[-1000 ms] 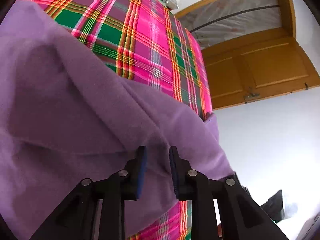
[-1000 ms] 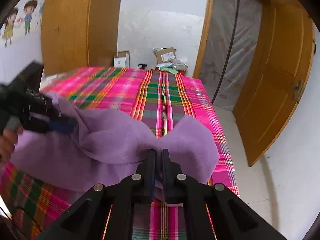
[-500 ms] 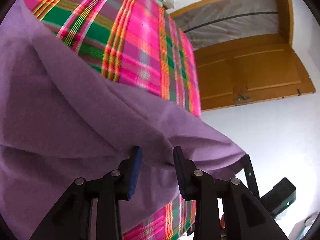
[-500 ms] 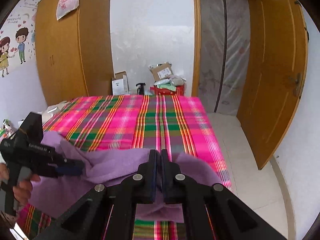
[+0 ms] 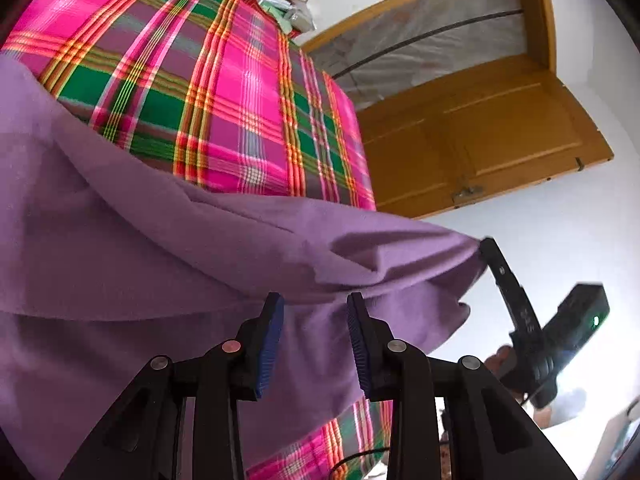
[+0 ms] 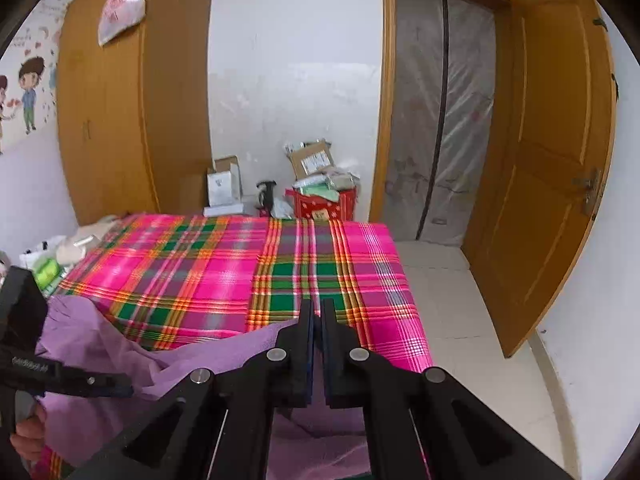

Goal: Fold clothes

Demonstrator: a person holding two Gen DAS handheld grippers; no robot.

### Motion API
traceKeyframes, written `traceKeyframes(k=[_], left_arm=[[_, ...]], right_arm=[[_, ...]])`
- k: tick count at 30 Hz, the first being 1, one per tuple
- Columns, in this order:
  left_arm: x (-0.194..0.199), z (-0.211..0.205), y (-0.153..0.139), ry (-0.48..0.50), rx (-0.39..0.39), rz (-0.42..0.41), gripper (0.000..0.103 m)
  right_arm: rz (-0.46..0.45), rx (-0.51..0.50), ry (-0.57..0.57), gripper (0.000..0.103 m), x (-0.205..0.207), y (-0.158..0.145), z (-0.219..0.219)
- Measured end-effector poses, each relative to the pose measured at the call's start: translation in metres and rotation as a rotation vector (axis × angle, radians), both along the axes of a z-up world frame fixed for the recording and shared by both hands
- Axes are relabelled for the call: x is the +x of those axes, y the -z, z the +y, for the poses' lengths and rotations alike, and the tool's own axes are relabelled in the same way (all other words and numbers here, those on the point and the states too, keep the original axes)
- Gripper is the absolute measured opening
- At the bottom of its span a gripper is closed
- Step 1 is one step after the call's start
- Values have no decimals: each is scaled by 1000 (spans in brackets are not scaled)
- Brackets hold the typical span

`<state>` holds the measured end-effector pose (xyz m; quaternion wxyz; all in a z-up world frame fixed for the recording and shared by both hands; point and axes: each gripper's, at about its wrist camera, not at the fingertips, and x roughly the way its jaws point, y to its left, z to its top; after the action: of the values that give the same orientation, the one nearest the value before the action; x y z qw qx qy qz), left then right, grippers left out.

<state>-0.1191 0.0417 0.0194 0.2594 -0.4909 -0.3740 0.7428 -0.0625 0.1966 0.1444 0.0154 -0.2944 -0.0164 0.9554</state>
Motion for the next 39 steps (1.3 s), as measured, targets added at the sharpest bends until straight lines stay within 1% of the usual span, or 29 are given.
traceKeyframes(k=[4,7,8,10,12,13,16,18,19,20,24,28,30,33,35,37,39], left_arm=[[-7,4,14,30,-44,-34,33],[-15,3,23,10,-50,-69,33],[-21,2,24,7,-67,-68,33],[-30,-1,27,-25,-101,-81,33],[-37,-3,27,-43,-95,-77,33],[-42,-7,27,-72,-106,-94,33],[-50,-9,21,-88,-125,-66,33],[-57,-10,22,-100,-142,-67,33],[-61,-13,24,-121,-130,-90,33],[-61,-15,25,-128,-120,-96,33],[-78,-21,27,-172,-124,-91,33],[-95,-30,32,-222,-105,-101,33],[-98,-32,34,-224,-112,-108,33],[-100,-33,38,-225,-116,-120,33],[-94,-31,34,-213,-125,-109,33],[-88,-32,30,-203,-126,-92,33],[-81,-32,25,-195,-129,-70,33]], right_arm=[[-44,-8,24,3,-26,7,8],[-85,-31,26,3,-46,13,14],[-98,-34,26,3,-52,15,16],[-126,-38,21,3,-64,20,17],[-144,-31,21,3,-73,24,18],[-152,-26,19,3,-78,25,18],[-173,2,17,3,-93,29,17],[-194,1,20,3,-105,36,16],[-204,-1,22,3,-111,39,16],[-212,2,25,3,-116,43,15],[-245,12,31,3,-133,56,14],[-258,23,28,3,-141,65,10],[-272,28,25,3,-144,70,9],[-299,-12,36,4,-142,73,15],[-293,-49,42,4,-137,70,22],[-281,-84,42,7,-129,66,28],[-267,-116,39,11,-118,60,35]])
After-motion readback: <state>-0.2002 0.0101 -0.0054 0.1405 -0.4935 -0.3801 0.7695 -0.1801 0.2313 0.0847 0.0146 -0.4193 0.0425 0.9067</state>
